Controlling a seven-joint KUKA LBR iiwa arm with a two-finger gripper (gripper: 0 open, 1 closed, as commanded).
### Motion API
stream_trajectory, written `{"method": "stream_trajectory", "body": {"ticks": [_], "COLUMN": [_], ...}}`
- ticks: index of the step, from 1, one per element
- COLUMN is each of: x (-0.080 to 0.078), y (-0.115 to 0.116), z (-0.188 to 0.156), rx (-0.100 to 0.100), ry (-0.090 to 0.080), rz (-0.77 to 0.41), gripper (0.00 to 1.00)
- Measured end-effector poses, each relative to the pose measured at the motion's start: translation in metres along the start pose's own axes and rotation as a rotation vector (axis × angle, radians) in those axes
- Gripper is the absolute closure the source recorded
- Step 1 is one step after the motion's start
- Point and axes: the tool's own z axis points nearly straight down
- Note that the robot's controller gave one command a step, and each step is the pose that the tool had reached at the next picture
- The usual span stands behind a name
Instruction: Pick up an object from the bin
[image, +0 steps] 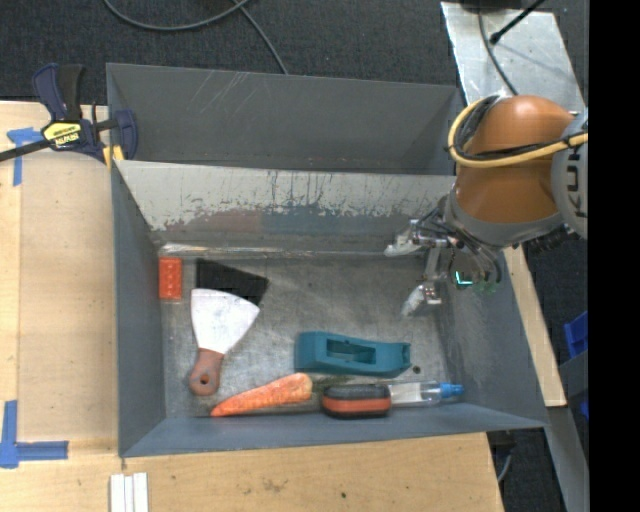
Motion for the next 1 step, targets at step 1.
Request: {"method": "stream_trajectory", "body": {"ticks": [1], "x": [-0.0007], "y": [0.0000], "z": [-0.0020], "rx": [0.000], "ry": [-0.003], "rz": [0.000], "gripper": [0.00]}}
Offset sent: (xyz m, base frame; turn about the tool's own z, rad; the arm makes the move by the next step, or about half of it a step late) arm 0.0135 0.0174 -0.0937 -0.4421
